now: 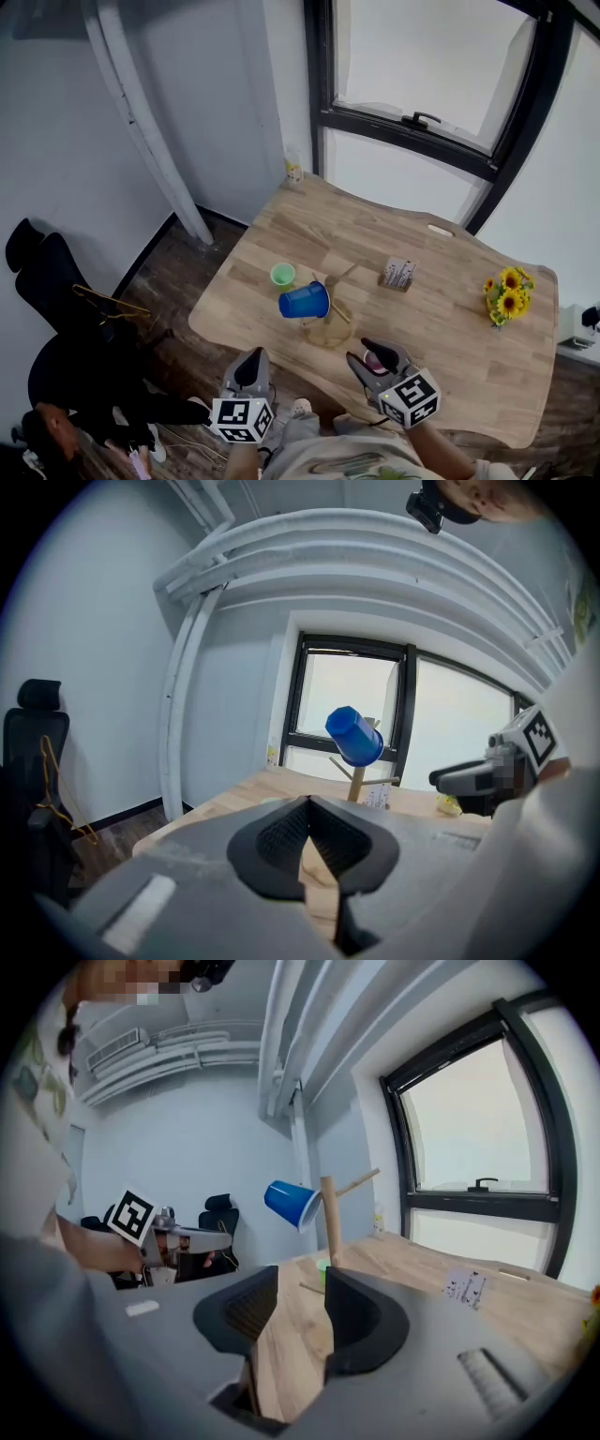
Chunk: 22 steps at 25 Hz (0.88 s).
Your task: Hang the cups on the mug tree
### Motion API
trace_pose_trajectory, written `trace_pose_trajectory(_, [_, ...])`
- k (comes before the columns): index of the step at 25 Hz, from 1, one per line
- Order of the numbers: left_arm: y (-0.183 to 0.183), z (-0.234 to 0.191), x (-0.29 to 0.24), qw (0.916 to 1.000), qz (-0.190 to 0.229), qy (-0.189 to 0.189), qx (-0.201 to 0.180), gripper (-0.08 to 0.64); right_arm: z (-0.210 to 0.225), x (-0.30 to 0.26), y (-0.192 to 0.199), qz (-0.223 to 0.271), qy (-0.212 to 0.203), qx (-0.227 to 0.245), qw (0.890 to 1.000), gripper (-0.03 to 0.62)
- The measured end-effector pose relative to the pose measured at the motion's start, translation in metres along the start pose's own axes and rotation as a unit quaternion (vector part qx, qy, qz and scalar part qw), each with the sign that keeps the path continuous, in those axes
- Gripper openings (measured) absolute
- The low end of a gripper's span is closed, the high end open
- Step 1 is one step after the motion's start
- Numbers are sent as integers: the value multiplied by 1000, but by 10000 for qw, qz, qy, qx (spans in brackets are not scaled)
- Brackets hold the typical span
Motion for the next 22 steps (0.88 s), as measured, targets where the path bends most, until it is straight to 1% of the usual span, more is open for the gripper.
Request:
trace_pose_trajectory(2, [-1,6,-5,10000,-6,91,-21,5,5,8,13,-138,106,-112,9998,166])
trace_pose_trajectory(8, [-1,22,-19,9992,-40,387,-85,5,24,28,54,-510,475,-699,9951,189])
trace_pose_trajectory(14, [3,35,-28,9979,-149,618,-153,5,42,45,93,-904,861,-1124,9858,190])
trace_pose_trajectory(18, [6,45,-33,9967,-203,756,-201,5,50,52,115,-1046,1016,-1431,9789,193])
trace_pose_trajectory(22, [8,53,-35,9958,-254,852,-236,5,54,56,135,-1176,1077,-1699,9725,195])
Point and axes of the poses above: the fingertips, and each gripper's own axes: x backward along the fingers, z to its right, y out of its underside, the point moved 3 cm from there along x, backward along the fingers, and after that the axes turned 8 degrees about -y, right-handed, at the moved point
